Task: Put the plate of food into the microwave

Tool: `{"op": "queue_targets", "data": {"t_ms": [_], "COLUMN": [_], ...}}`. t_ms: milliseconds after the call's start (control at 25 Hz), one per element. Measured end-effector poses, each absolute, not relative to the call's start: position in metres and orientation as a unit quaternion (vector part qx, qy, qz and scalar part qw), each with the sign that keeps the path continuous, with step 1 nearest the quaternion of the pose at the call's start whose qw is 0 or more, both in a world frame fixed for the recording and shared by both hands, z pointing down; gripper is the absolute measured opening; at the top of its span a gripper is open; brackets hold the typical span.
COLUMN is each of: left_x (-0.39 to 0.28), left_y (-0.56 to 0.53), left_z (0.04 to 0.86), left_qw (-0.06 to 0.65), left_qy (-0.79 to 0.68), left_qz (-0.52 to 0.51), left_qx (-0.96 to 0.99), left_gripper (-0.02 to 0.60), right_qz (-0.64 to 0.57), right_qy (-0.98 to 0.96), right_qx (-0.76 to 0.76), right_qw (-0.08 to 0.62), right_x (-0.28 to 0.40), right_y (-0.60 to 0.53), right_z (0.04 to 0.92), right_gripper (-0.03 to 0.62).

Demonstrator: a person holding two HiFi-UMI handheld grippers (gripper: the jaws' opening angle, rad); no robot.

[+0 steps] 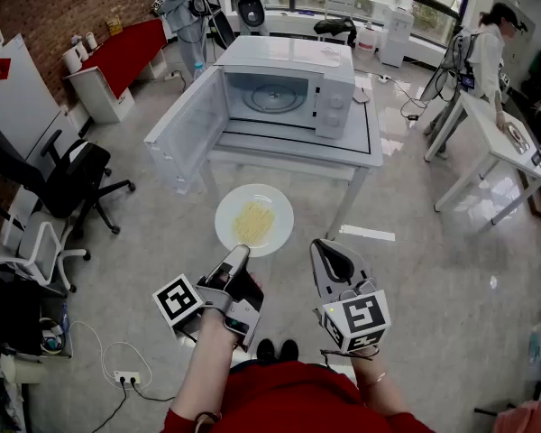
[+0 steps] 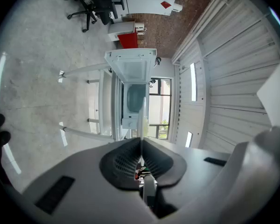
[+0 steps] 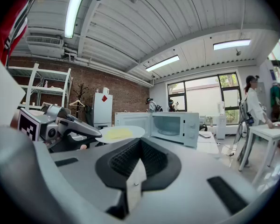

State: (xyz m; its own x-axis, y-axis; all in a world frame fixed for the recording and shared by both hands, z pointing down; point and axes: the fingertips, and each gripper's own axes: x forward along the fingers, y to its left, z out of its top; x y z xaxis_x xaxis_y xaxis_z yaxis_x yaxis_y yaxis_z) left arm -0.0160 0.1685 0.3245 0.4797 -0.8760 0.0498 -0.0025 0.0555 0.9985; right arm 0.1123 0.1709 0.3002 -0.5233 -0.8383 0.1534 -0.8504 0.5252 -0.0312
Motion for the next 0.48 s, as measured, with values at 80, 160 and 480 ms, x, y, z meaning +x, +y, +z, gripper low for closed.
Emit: {"op": "queue_targets", "data": {"t_ms": [80,160,480], "left_x": [-0.0156,-0.0150,-0.0116], "left_y": [0.1670,0.1660,0.1657], "left_z": [0.3238,0.3240,0.3253], "left_qw": [0.623,0.623,0.624], "left_qy": [-0.370,-0.369,-0.371], "left_qz": [-0.350,-0.350,-0.352], "left_qx": [0.594,0.594,0.591], "left_gripper": [0.021,0.021,0.021], "right_qz": [0.051,0.053,0.053], "right_qy": [-0.870,-0.870,-0.868], "right_qx": [0.486,0.487,0.489], "right_qw": [0.060,0.060,0.062], "right_x": [0.1128,0.1136,0.1203], "right_y": [0.1698,0.1688,0.1687], "right_z": [0.3008,0.3018,0.3035], "right_gripper": [0.014,0.014,0.014]}}
